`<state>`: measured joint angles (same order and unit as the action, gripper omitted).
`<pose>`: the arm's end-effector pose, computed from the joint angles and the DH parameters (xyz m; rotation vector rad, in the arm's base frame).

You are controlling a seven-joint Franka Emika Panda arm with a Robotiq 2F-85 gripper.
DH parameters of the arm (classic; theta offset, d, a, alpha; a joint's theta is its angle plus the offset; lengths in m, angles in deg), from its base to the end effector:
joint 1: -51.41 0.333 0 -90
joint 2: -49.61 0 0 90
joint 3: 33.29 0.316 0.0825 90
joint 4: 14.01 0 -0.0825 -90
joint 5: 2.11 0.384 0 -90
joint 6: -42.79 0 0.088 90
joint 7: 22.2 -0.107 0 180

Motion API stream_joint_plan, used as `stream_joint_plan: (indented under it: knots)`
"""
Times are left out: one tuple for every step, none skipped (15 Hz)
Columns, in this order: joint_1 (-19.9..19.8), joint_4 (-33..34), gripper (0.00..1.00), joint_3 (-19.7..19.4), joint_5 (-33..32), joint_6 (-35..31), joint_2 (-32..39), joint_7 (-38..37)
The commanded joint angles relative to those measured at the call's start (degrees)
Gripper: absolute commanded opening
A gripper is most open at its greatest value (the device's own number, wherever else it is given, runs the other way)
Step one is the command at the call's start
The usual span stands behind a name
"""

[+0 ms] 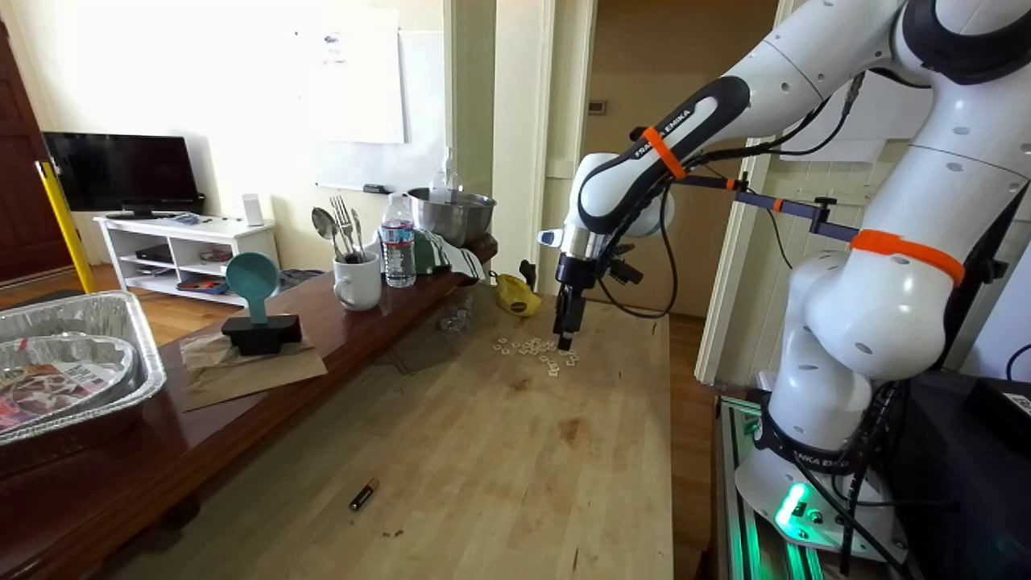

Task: Form a new word using four tiles

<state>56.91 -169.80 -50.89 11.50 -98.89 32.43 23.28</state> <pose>0.3871 -0.0771 0.3183 -2.8772 -0.5972 -0.2100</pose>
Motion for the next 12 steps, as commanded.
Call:
stream_joint_plan:
  knots:
    - [-2.59,-1.09,1.00,6.42,-7.04,-0.45,-1.15,-3.65]
    - [-3.30,-0.97,1.00,7.98,-10.24,-0.03,-0.86,-4.80]
    - [-4.39,-0.72,1.00,9.59,-14.13,-0.44,0.40,-7.30]
    - [-4.60,-0.67,0.75,10.55,-16.39,-0.11,0.46,-8.44]
    - [-4.93,-0.66,0.74,11.57,-18.95,0.23,0.54,-10.00]
    - [-4.93,-0.70,0.68,11.99,-20.46,-0.19,1.12,-10.65]
    - [-5.11,-0.72,0.58,12.30,-21.87,-0.44,1.46,-11.38]
    - [-5.37,-0.75,0.50,12.42,-23.10,-0.57,1.69,-12.03]
    - [-5.50,-0.72,0.42,12.32,-23.91,-0.64,1.91,-12.25]
    - [-5.72,-0.80,0.35,12.19,-24.73,-1.22,2.08,-12.54]
    - [-6.05,-0.96,0.28,11.83,-25.04,-2.23,2.40,-12.88]
    - [-6.38,-1.15,0.19,11.50,-25.16,-3.48,2.80,-13.19]
